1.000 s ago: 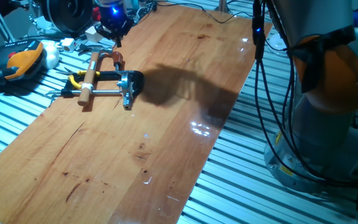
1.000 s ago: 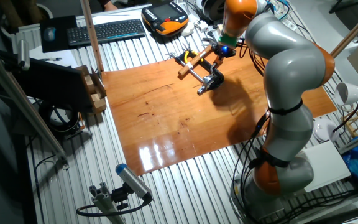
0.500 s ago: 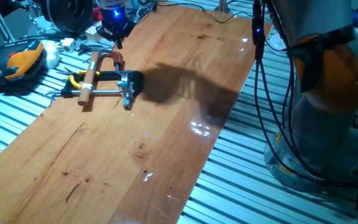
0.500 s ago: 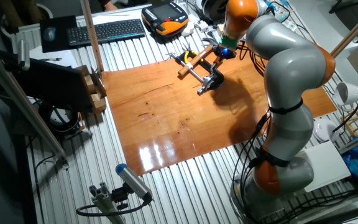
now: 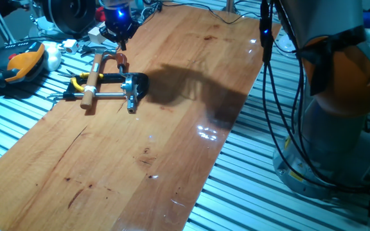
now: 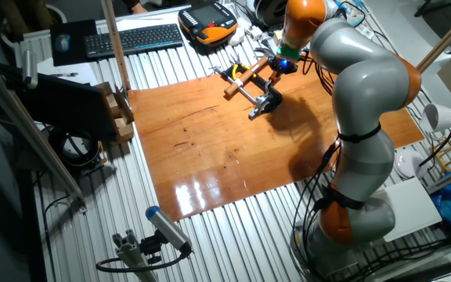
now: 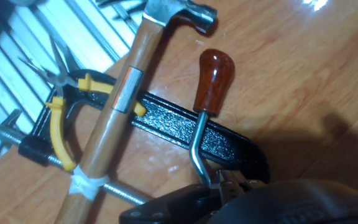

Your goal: Pull up the lever

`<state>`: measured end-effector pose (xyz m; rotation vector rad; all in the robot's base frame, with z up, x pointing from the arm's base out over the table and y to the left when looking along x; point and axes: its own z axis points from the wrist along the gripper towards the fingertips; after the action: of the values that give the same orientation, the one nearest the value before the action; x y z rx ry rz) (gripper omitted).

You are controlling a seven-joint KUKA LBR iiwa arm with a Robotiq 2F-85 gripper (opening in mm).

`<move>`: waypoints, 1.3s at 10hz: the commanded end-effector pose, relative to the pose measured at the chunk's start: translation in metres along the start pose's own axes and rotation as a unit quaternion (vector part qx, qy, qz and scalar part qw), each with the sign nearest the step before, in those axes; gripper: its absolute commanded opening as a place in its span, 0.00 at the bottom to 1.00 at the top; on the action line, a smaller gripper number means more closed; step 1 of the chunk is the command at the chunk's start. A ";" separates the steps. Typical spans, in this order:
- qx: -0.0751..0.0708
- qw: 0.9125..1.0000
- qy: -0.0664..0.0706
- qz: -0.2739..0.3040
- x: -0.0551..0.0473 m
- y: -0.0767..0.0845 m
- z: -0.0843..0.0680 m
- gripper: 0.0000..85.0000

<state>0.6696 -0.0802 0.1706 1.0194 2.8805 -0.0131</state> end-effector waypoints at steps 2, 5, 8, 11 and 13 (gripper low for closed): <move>-0.001 1.000 0.014 0.005 0.000 0.000 0.000 0.00; 0.008 1.000 -0.009 -0.016 0.000 0.000 0.000 0.00; 0.013 0.999 -0.040 0.023 0.000 0.000 0.000 0.00; 0.019 0.998 -0.046 0.031 -0.011 -0.001 0.007 0.00; 0.008 0.999 -0.033 0.026 -0.024 -0.008 0.024 0.00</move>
<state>0.6851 -0.1034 0.1486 1.0773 2.7986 -0.0640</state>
